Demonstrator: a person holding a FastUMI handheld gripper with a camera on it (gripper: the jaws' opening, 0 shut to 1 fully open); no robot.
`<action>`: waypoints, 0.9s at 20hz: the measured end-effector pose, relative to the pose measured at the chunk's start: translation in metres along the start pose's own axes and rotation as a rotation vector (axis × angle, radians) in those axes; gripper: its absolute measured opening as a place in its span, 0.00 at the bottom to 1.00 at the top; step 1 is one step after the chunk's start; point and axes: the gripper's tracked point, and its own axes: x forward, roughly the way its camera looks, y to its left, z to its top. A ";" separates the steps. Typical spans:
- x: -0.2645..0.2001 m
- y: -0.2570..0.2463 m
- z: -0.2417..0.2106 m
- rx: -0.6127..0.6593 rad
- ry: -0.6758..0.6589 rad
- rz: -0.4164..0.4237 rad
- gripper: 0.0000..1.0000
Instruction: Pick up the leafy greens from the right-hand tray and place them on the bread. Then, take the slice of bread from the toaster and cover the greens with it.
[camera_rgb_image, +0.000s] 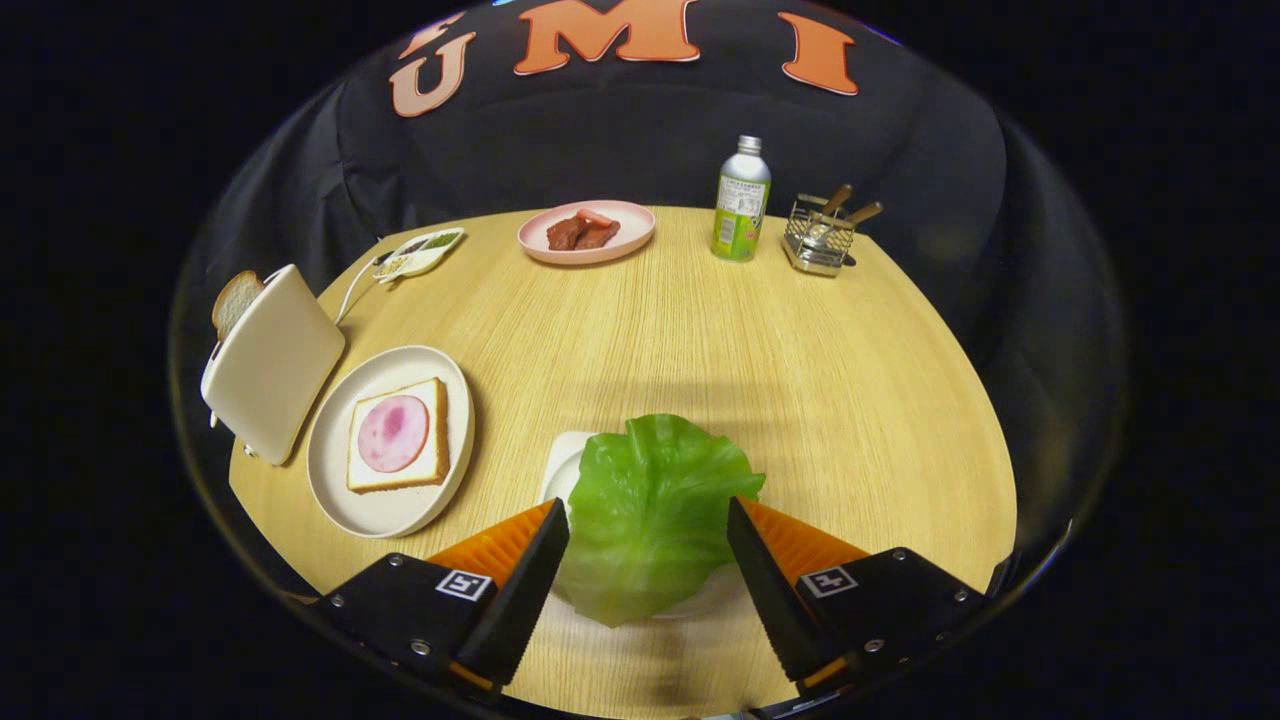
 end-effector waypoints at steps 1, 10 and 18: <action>0.003 0.001 -0.002 -0.002 0.022 0.000 0.95; 0.034 -0.002 -0.026 0.053 0.194 -0.010 0.77; 0.039 -0.010 -0.019 0.048 0.165 -0.029 0.42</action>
